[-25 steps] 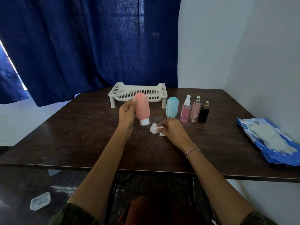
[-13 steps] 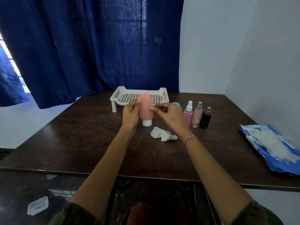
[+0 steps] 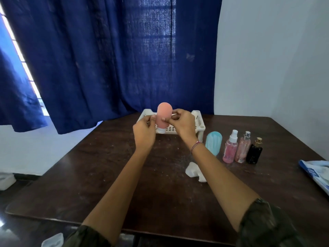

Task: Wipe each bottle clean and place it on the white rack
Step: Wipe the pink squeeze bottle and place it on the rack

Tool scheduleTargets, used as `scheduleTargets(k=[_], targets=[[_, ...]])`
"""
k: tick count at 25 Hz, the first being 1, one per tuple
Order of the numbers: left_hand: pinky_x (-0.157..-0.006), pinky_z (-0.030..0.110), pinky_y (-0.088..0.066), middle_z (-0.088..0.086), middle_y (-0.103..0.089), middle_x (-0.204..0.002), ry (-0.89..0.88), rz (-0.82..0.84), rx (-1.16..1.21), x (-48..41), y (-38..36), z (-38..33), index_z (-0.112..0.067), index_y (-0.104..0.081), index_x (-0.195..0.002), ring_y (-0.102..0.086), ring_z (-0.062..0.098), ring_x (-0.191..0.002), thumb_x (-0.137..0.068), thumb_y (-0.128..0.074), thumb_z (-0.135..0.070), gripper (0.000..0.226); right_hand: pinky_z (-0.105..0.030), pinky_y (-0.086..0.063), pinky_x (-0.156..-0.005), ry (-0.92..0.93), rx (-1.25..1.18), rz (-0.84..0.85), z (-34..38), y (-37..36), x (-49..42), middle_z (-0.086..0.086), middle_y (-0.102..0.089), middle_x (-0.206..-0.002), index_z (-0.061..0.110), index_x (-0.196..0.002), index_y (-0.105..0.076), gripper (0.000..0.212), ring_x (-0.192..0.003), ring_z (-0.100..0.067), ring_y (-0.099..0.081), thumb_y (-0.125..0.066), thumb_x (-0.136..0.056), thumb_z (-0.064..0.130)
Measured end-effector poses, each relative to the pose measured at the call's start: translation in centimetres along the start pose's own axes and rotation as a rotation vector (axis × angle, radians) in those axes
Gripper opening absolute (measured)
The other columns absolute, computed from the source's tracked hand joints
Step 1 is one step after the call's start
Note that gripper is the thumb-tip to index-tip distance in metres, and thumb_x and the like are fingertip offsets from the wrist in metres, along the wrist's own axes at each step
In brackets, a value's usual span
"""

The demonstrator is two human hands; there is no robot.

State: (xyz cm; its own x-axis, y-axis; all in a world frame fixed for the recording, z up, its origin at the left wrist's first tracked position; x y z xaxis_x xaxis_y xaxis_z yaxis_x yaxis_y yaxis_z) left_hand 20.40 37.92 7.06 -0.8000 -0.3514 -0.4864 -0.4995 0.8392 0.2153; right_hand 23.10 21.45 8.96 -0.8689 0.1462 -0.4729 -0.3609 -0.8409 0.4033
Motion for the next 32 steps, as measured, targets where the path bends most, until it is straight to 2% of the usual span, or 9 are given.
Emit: scheduleTargets(k=[2,4,7,9,12,16,22,27,32], targets=[[-0.057,0.002,-0.039,0.005,-0.067,-0.09,0.026,0.0,-0.085,-1.5,-0.2,1.1,-0.008,-0.068,-0.102,-0.055,0.007,-0.073,-0.098,-0.047,-0.023,0.026,-0.017,-0.046,-0.068,0.006,-0.012,0.01,-0.1,-1.8,-1.7,-0.007,-0.072,-0.094,0.006,-0.098,-0.069,0.038,-0.082,-0.013,-0.064,-0.081,-0.069,0.026],[-0.056,0.005,-0.038,0.006,-0.068,-0.099,0.048,0.009,-0.133,-3.2,-0.2,2.3,-0.01,-0.068,-0.111,-0.054,0.006,-0.077,-0.098,-0.044,-0.02,0.029,-0.018,-0.047,-0.072,0.002,-0.029,0.037,-0.5,-3.6,-3.1,-0.008,-0.072,-0.095,0.005,-0.1,-0.07,0.037,-0.082,-0.012,-0.064,-0.08,-0.07,0.024],[-0.059,0.011,-0.035,0.006,-0.068,-0.101,0.076,0.044,-0.168,-5.1,-0.5,4.1,-0.013,-0.067,-0.113,-0.051,0.004,-0.069,-0.097,-0.041,-0.017,0.032,-0.017,-0.046,-0.074,0.0,-0.04,0.072,-1.2,-5.9,-4.5,-0.01,-0.071,-0.1,0.004,-0.105,-0.068,0.036,-0.087,-0.013,-0.064,-0.076,-0.074,0.021],[-0.068,0.018,-0.041,0.006,-0.069,-0.103,0.088,0.043,-0.169,-5.9,-0.6,5.4,-0.013,-0.068,-0.113,-0.051,0.002,-0.07,-0.097,-0.04,-0.016,0.033,-0.016,-0.043,-0.074,-0.006,-0.04,0.102,-1.6,-7.5,-5.0,-0.01,-0.07,-0.103,0.003,-0.108,-0.067,0.036,-0.09,-0.014,-0.063,-0.074,-0.077,0.02],[-0.09,0.032,-0.045,0.007,-0.07,-0.103,0.112,0.015,-0.169,-6.8,-0.4,7.1,-0.013,-0.068,-0.113,-0.052,0.003,-0.072,-0.095,-0.038,-0.014,0.035,-0.014,-0.04,-0.073,-0.008,-0.019,0.138,-2.1,-9.4,-5.5,-0.01,-0.07,-0.104,0.004,-0.109,-0.066,0.034,-0.092,-0.015,-0.063,-0.072,-0.079,0.019],[-0.079,0.026,-0.041,0.008,-0.068,-0.11,0.134,0.033,-0.155,-7.3,-0.7,8.4,-0.011,-0.068,-0.113,-0.054,0.008,-0.084,-0.095,-0.039,-0.014,0.034,-0.017,-0.041,-0.077,-0.014,0.01,0.156,-2.5,-10.7,-5.8,-0.011,-0.069,-0.107,0.004,-0.111,-0.065,0.035,-0.096,-0.019,-0.063,-0.071,-0.08,0.018],[-0.082,0.028,-0.043,0.008,-0.066,-0.114,0.186,0.005,-0.107,-7.7,-0.1,9.9,-0.011,-0.07,-0.106,-0.058,0.016,-0.098,-0.093,-0.04,-0.014,0.033,-0.021,-0.042,-0.087,-0.031,0.03,0.206,-2.8,-11.8,-5.6,-0.01,-0.065,-0.116,0.004,-0.12,-0.06,0.04,-0.104,-0.02,-0.061,-0.068,-0.083,0.017],[-0.083,0.025,-0.039,0.009,-0.065,-0.119,0.23,0.046,-0.081,-7.5,-0.3,9.8,-0.01,-0.067,-0.116,-0.056,0.015,-0.1,-0.095,-0.041,-0.015,0.034,-0.023,-0.043,-0.091,-0.064,0.062,0.219,-3.1,-11.9,-5.6,-0.01,-0.065,-0.116,0.005,-0.123,-0.058,0.044,-0.104,-0.019,-0.062,-0.069,-0.082,0.016],[-0.1,0.026,-0.036,0.007,-0.058,-0.132,0.233,-0.039,-0.093,-6.9,1.1,8.6,-0.009,-0.058,-0.127,-0.053,0.02,-0.121,-0.096,-0.045,-0.018,0.035,-0.027,-0.044,-0.094,-0.096,0.079,0.246,-2.9,-10.4,-5.5,-0.011,-0.066,-0.112,0.003,-0.126,-0.054,0.051,-0.101,-0.019,-0.062,-0.072,-0.079,0.016]])
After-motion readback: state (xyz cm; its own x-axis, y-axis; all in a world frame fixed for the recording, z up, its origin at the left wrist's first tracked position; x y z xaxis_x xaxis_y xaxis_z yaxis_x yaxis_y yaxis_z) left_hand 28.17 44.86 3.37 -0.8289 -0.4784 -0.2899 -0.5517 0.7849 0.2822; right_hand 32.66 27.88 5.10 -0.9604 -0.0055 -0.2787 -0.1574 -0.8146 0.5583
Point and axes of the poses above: each hand's wrist, its own x-axis away from the middle knuckle, its own y-axis out of the back of the hand, z = x × y, the point moved 9 cm from there along -x, towards the middle knuckle
